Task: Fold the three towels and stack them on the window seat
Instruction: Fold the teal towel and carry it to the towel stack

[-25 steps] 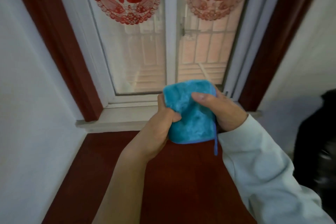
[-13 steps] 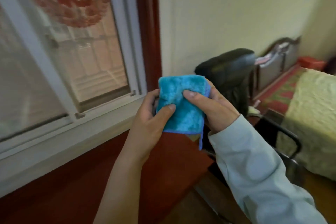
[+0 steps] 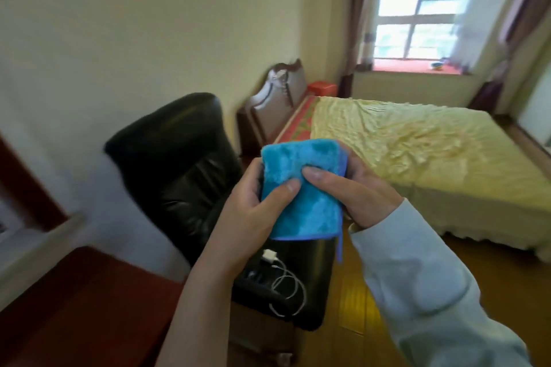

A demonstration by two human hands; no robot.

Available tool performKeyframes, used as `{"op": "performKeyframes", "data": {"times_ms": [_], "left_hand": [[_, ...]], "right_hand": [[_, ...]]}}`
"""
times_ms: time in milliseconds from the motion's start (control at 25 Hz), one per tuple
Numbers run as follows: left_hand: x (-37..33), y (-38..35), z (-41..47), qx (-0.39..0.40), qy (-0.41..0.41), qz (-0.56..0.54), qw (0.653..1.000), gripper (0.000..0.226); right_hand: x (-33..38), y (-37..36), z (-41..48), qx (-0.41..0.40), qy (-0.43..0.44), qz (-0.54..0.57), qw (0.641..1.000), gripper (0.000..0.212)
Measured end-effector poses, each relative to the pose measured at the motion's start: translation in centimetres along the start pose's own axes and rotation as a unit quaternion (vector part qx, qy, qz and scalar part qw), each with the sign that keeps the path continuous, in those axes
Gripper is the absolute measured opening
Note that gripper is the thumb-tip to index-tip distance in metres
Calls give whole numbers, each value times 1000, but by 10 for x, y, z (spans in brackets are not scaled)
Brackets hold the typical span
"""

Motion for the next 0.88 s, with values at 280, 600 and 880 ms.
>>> {"op": "performKeyframes", "data": {"times_ms": [280,600,880], "left_hand": [[38,-237,0,92,53,-69,992,29],[66,-410,22,177,68,-87,978,28],[111,-542,103,248,65,-78,963,32]], "right_hand": [[58,232,-9,-144,21,-58,988,59],[82,394,7,-245,35,-113,962,60],[85,513,80,-351,29,-158,923,52]]}}
Point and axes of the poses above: each hand's wrist, its own z-axis towards the middle knuckle, its own y-axis out of the back of the hand, x = y × z, the point moved 10 cm from there along z, towards the middle knuckle, and after that the axes turned 15 degrees about -x, right-handed, at the moved point
